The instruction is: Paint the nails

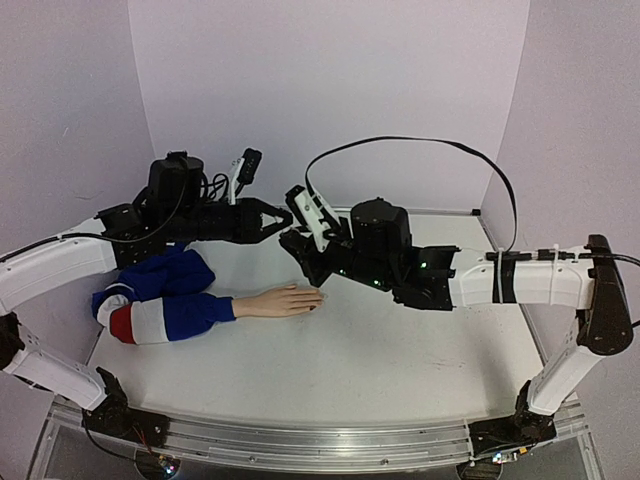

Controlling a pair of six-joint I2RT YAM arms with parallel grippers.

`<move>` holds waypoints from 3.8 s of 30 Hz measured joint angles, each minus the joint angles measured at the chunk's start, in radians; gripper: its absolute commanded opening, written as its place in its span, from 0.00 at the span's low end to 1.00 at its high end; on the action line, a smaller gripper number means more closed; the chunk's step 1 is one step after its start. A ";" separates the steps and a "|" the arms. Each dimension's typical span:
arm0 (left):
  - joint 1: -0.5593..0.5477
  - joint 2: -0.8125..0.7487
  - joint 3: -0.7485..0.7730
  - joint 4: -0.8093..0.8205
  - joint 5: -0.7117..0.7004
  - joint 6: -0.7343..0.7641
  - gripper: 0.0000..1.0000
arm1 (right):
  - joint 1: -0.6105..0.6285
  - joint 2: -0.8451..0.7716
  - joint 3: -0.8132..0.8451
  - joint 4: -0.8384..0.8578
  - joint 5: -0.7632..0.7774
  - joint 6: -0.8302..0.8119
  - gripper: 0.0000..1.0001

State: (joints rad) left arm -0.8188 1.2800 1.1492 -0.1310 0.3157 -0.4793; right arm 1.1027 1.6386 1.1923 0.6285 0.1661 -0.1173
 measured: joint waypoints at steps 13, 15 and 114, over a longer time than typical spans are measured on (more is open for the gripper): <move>0.022 0.005 -0.001 0.092 0.568 0.353 0.00 | -0.213 -0.035 -0.006 0.045 -1.102 0.322 0.00; 0.003 0.000 0.003 0.126 0.689 0.381 0.00 | -0.204 -0.034 -0.027 0.163 -1.234 0.446 0.00; 0.041 -0.134 -0.006 -0.132 0.019 0.089 0.80 | -0.074 0.017 0.049 -0.085 -0.242 0.121 0.00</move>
State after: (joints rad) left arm -0.7776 1.1465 1.1435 -0.2626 0.3351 -0.3904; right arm 1.0283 1.6554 1.2415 0.5434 -0.0757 0.0032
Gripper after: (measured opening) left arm 0.883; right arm 0.230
